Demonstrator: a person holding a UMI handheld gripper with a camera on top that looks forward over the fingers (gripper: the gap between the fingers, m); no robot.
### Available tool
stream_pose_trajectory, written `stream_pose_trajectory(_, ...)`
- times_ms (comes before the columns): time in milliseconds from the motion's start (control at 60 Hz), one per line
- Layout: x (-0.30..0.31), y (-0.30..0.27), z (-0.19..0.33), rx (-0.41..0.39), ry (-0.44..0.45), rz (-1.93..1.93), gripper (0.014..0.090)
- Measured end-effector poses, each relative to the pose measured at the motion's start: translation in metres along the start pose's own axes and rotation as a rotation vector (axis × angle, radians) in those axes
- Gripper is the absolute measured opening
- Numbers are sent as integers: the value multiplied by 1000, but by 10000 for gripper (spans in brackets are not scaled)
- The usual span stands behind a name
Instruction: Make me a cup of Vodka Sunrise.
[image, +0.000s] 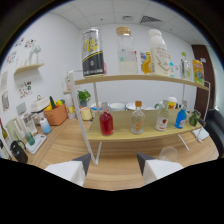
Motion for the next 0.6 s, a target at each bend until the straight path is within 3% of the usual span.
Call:
stream_pose_trajectory(117,-8,-27,34,42,0,-12,864)
stream_pose_trajectory(133,-9,-30,39,47,1,-17,818)
stream_pose_trajectory(150,-11,-31,46,56,1,-19,860)
stream_pose_trajectory(250,-12,-47,71,81,9,-32,848)
stream_pose_trajectory(333,-13,-52,92,84,20,-34,805)
stream_pose_trajectory(433,-16,-52,110,79,27,-46,700)
stream_pose_trajectory(600,-21,-59,123,107,31,-90,438)
